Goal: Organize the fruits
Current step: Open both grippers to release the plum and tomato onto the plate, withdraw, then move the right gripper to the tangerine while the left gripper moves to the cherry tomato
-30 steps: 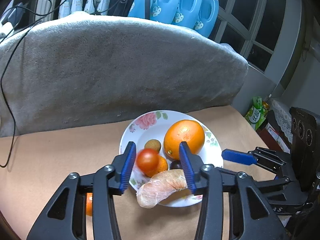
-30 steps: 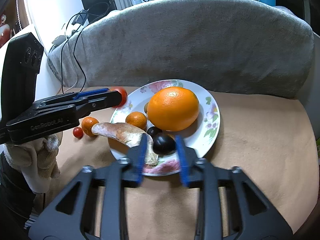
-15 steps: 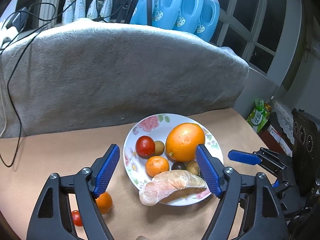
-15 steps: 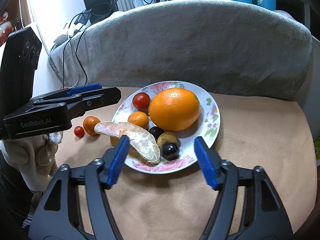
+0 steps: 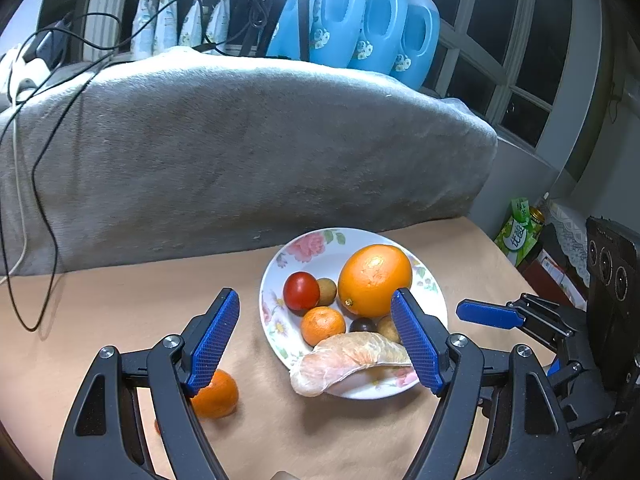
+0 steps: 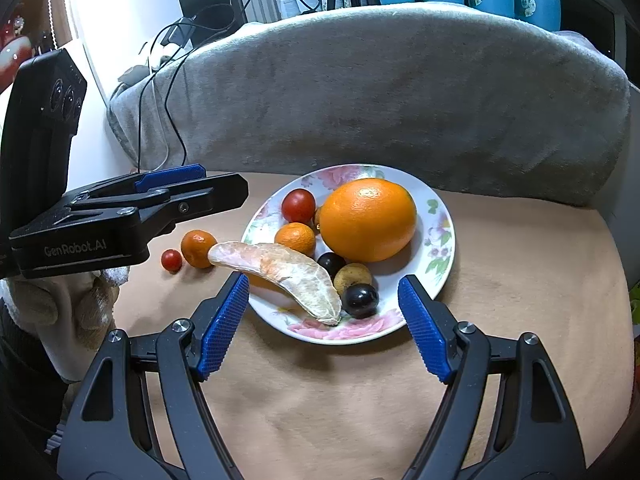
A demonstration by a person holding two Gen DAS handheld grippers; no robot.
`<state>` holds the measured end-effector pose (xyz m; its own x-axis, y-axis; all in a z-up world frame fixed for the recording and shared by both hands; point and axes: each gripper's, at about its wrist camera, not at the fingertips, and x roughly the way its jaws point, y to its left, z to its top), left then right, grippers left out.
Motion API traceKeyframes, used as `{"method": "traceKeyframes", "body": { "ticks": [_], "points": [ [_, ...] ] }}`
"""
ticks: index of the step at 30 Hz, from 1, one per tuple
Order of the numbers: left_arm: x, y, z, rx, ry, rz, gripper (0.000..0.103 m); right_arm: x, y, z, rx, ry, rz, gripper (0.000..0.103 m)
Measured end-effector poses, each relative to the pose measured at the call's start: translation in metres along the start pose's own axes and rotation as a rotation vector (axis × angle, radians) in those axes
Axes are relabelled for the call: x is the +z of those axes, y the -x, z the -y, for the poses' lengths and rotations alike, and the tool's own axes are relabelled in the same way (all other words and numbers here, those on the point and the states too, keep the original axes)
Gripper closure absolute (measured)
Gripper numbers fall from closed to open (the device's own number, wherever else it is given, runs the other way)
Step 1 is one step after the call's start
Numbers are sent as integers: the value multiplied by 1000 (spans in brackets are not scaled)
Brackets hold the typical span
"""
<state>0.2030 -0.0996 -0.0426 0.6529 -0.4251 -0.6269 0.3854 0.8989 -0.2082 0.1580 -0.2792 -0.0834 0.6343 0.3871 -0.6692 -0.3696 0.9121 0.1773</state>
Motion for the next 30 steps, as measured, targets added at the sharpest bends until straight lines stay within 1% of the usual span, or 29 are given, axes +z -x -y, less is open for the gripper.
{"method": "traceKeyframes", "body": {
  "ticks": [8, 17, 23, 30],
  "points": [
    [-2, 14, -10, 19, 13, 18, 25, 4, 3, -10, 17, 16, 6, 23],
    [-10, 34, -43, 78, 63, 34, 25, 7, 1, -24, 56, 33, 8, 23],
    [-23, 47, -73, 125, 116, 30, 25, 7, -2, -40, 83, 69, 0, 23],
    [-46, 56, -91, 150, 146, 11, 25, 14, -6, -54, 107, 113, -1, 23]
  ]
}}
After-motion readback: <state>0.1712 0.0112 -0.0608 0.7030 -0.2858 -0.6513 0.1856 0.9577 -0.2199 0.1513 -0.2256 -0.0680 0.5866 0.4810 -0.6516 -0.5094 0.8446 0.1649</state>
